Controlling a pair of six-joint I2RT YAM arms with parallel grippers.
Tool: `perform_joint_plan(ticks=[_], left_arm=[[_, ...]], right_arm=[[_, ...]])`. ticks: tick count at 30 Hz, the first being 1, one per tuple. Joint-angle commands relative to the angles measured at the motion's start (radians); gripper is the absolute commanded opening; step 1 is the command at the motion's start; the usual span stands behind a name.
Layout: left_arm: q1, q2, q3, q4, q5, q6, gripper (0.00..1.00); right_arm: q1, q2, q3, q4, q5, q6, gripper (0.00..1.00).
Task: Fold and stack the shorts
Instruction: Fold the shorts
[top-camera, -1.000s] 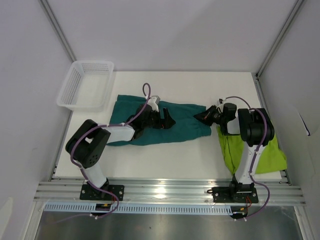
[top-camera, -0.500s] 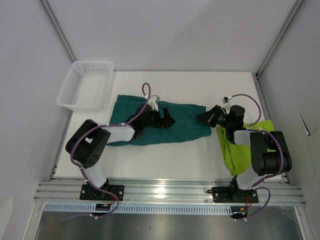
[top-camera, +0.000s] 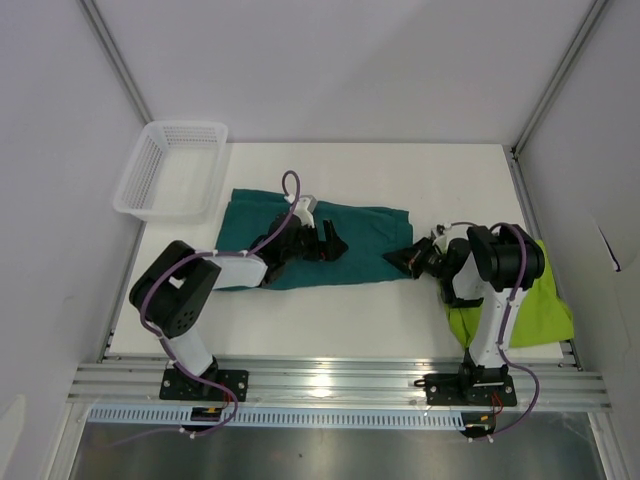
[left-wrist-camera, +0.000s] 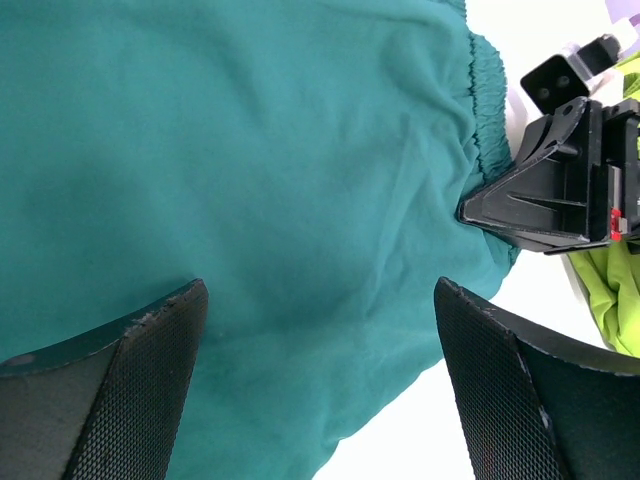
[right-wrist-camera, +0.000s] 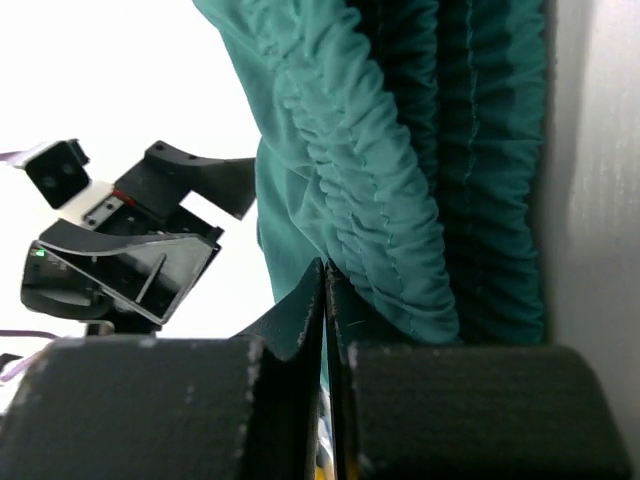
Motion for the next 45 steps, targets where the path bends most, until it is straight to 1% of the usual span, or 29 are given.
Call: perform_joint_plan(ticks=[1,2,3,5,7,8,10,11,14,17,20,24,25,27,29,30,31,32,33,34,35,36,37,38,39,40,41,42,45], left_arm=[[-0.001,-0.053,-0.011,0.063,-0.018,0.034,0.96],[-0.001,-0.053,-0.009,0.065,-0.018,0.032,0.96],[-0.001,-0.053,-0.011,0.066,-0.017,0.034,0.96],[-0.001,-0.055,-0.009,0.063,-0.017,0.034,0.96],[-0.001,-0.053,-0.009,0.063,-0.017,0.034,0.96],[-0.001,-0.053,-0.011,0.063,-0.018,0.034,0.96],[-0.001,-0.053,-0.009,0.065,-0.018,0.034,0.96],[-0.001,-0.053,-0.009,0.065,-0.017,0.034,0.96],[-0.001,-0.049,-0.008,0.065,-0.017,0.034,0.96],[-0.001,-0.047,-0.006,0.065,-0.015,0.035,0.96],[-0.001,-0.044,-0.003,0.062,-0.014,0.038,0.96],[-0.001,-0.041,0.002,0.059,-0.015,0.041,0.96],[-0.001,-0.039,0.003,0.057,-0.015,0.041,0.96],[-0.001,-0.039,0.002,0.057,-0.015,0.043,0.96],[-0.001,-0.041,0.005,0.056,-0.015,0.044,0.96],[-0.001,-0.041,0.005,0.056,-0.015,0.045,0.95],[-0.001,-0.039,0.006,0.054,-0.017,0.048,0.96],[-0.001,-0.041,0.006,0.051,-0.018,0.048,0.96],[-0.001,-0.039,0.008,0.051,-0.018,0.049,0.96],[-0.001,-0.039,0.008,0.05,-0.018,0.049,0.96],[-0.001,-0.039,0.009,0.047,-0.02,0.051,0.96],[-0.001,-0.038,0.011,0.047,-0.02,0.051,0.96],[-0.001,-0.038,0.009,0.047,-0.018,0.051,0.96],[-0.001,-0.038,0.009,0.048,-0.018,0.051,0.96],[-0.001,-0.039,0.009,0.048,-0.014,0.051,0.96],[-0.001,-0.039,0.008,0.048,-0.011,0.051,0.96],[-0.001,-0.041,0.006,0.047,-0.007,0.051,0.96],[-0.001,-0.042,0.006,0.045,-0.001,0.052,0.96],[-0.003,-0.059,-0.001,0.033,-0.007,0.052,0.96]], right_arm=[[0.0,0.037,-0.03,0.155,0.034,0.035,0.02],[0.0,0.019,-0.031,0.135,0.042,0.021,0.02],[0.002,-0.009,-0.033,0.068,0.049,-0.009,0.02],[0.005,-0.102,-0.028,0.0,0.066,-0.043,0.04],[0.006,-0.166,-0.009,-0.118,0.079,-0.091,0.06],[0.008,-0.229,0.005,-0.216,0.088,-0.114,0.06],[0.008,-0.285,0.059,-0.314,0.103,-0.181,0.09],[0.008,-0.326,0.079,-0.398,0.12,-0.201,0.1],[0.005,-0.346,0.165,-0.499,0.135,-0.255,0.12],[-0.006,-0.304,0.244,-0.478,0.12,-0.238,0.12],[-0.012,-0.202,0.327,-0.441,0.111,-0.209,0.12],[-0.007,-0.04,0.422,-0.467,0.138,-0.207,0.13],[-0.009,0.02,0.43,-0.464,0.158,-0.201,0.13],[-0.014,0.075,0.452,-0.45,0.169,-0.172,0.16],[-0.017,0.125,0.464,-0.447,0.172,-0.158,0.2],[-0.017,0.129,0.466,-0.441,0.171,-0.158,0.25],[-0.015,0.125,0.466,-0.445,0.169,-0.166,0.29],[-0.014,0.096,0.466,-0.486,0.174,-0.181,0.32],[-0.009,0.076,0.47,-0.523,0.181,-0.233,0.37],[-0.008,0.048,0.472,-0.566,0.197,-0.264,0.4],[-0.006,-0.011,0.473,-0.632,0.201,-0.292,0.44],[-0.011,-0.045,0.472,-0.661,0.207,-0.319,0.51],[-0.012,-0.079,0.475,-0.695,0.224,-0.377,0.55],[-0.017,-0.114,0.481,-0.767,0.235,-0.408,0.59],[-0.021,-0.172,0.492,-0.805,0.249,-0.44,0.69],[-0.029,-0.194,0.507,-0.847,0.266,-0.501,0.72],[-0.034,-0.211,0.543,-0.919,0.276,-0.523,0.76],[-0.038,-0.23,0.56,-0.945,0.286,-0.537,0.81],[-0.047,-0.242,0.622,-1.028,0.33,-0.58,0.84]])
